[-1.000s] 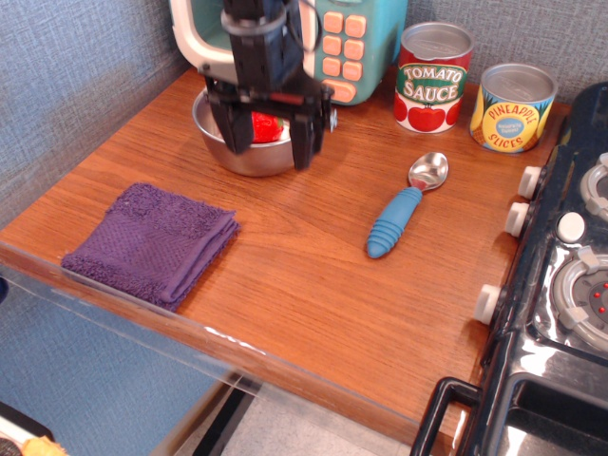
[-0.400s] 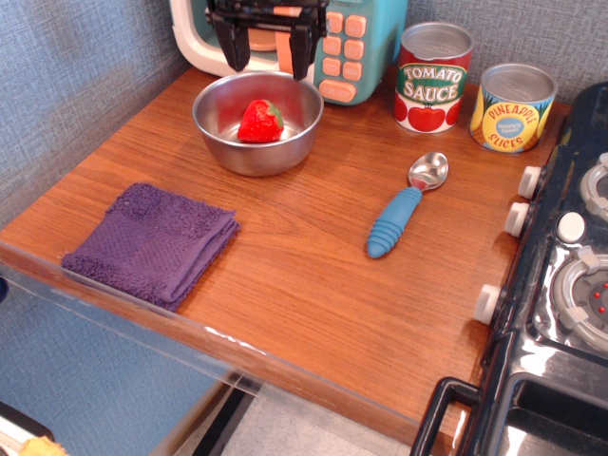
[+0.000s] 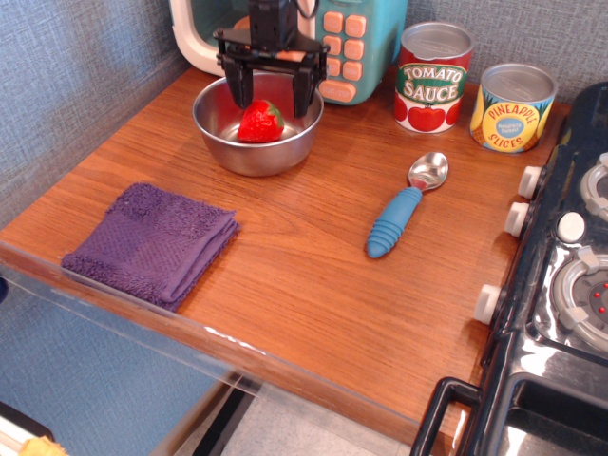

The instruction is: Take strawberry from pot and onto the towel

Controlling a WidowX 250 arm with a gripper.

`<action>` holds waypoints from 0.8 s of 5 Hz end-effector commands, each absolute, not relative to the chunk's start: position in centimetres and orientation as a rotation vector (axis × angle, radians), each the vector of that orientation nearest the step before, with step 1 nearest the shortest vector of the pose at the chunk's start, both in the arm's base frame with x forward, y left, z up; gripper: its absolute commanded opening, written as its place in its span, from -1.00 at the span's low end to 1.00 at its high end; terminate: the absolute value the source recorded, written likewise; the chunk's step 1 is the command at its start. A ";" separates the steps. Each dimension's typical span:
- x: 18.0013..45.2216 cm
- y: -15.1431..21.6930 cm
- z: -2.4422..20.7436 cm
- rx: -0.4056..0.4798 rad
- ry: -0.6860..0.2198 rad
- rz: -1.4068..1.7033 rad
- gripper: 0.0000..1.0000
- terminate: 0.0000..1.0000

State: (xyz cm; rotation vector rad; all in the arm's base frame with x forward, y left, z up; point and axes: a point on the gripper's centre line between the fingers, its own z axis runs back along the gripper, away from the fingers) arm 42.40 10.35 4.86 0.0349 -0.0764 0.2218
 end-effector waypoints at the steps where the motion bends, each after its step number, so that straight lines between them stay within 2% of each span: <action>1: 43.2 11.4 5.2 0.077 -0.075 0.222 1.00 -1.00; 2: 43.0 11.2 4.6 0.089 -0.052 0.217 1.00 -1.00; 3: 42.8 11.2 4.4 0.084 -0.050 0.232 -1.00 -1.00; 4: 42.8 11.4 5.2 0.075 -0.068 0.240 -1.00 -1.00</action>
